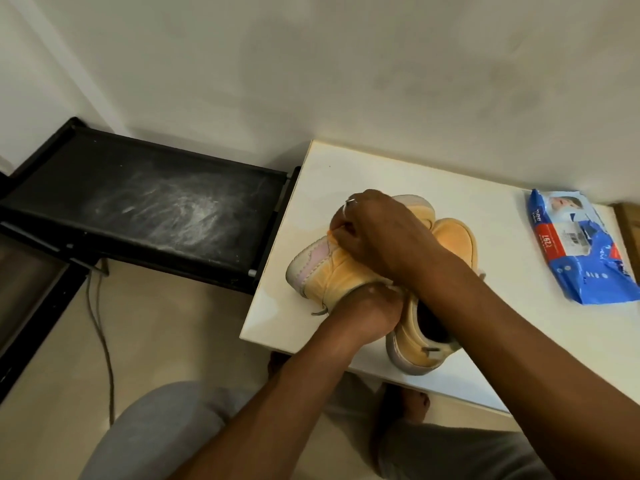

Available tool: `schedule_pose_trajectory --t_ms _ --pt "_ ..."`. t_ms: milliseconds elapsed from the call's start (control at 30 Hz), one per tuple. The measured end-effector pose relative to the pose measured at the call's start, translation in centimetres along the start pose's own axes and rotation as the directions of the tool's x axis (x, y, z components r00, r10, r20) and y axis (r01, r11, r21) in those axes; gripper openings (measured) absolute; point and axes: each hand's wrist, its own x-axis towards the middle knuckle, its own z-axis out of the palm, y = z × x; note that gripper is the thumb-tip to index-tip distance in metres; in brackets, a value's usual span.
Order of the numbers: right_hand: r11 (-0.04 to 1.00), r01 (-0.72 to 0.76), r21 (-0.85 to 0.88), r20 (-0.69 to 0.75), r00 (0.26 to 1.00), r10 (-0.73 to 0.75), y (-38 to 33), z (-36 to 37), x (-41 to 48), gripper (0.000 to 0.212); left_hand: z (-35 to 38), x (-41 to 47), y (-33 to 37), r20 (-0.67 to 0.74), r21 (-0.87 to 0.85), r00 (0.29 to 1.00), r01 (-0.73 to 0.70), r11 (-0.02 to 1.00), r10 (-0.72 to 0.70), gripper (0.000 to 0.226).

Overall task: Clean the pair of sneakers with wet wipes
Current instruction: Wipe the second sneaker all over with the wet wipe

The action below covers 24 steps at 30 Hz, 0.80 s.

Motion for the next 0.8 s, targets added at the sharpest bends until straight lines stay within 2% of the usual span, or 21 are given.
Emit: schedule_pose_trajectory --t_ms 67,133,233,300,333,433,533,600,700,800 --pt "1.000 -0.002 -0.023 -0.020 1.000 0.001 0.3 -0.2 0.1 0.022 -0.3 -0.4 -0.2 -0.031 -0.009 0.999 -0.019 1.000 0.019 0.042" --pt "0.993 -0.100 -0.059 -0.074 0.993 0.095 1.4 -0.7 0.5 0.021 -0.4 -0.9 -0.9 -0.099 0.058 0.991 -0.083 0.995 0.089 0.039" --pt "0.967 -0.239 -0.083 -0.142 0.964 0.226 2.8 -1.1 0.9 0.019 -0.4 -0.9 -1.1 -0.088 0.077 0.992 -0.082 0.994 0.088 0.037" --pt "0.973 -0.215 -0.089 -0.132 0.970 0.202 2.5 -0.7 0.8 0.020 -0.3 -0.7 -0.6 -0.077 0.103 0.990 -0.111 0.988 0.120 0.036" --pt "0.982 -0.173 -0.074 -0.108 0.981 0.164 1.9 -0.4 0.7 0.020 -0.1 -0.3 -0.6 -0.077 0.063 0.990 -0.112 0.992 0.117 0.036" --pt "1.000 -0.016 -0.004 -0.022 1.000 0.016 -0.1 0.7 0.5 0.022 0.6 0.6 -1.3 -0.096 -0.146 0.993 -0.076 0.986 0.063 0.038" --pt "1.000 -0.007 -0.015 -0.020 1.000 0.007 -0.3 0.7 0.6 0.023 0.5 0.0 -1.6 -0.146 -0.302 0.988 -0.091 0.949 0.049 0.039" --pt "0.995 -0.087 -0.051 -0.050 0.995 0.084 0.7 0.0 0.8 0.022 -0.1 -0.7 -1.2 -0.083 -0.293 0.997 -0.027 0.956 0.003 0.037" --pt "0.968 -0.232 -0.098 -0.097 0.970 0.223 2.4 -1.1 1.0 0.018 -0.5 -1.0 -1.1 -0.092 -0.207 0.995 -0.046 0.977 0.028 0.037" --pt "0.962 -0.253 -0.099 -0.097 0.965 0.244 2.7 -1.1 0.9 0.016 -0.3 -0.8 -1.2 -0.087 -0.145 0.995 -0.057 0.988 0.045 0.038"
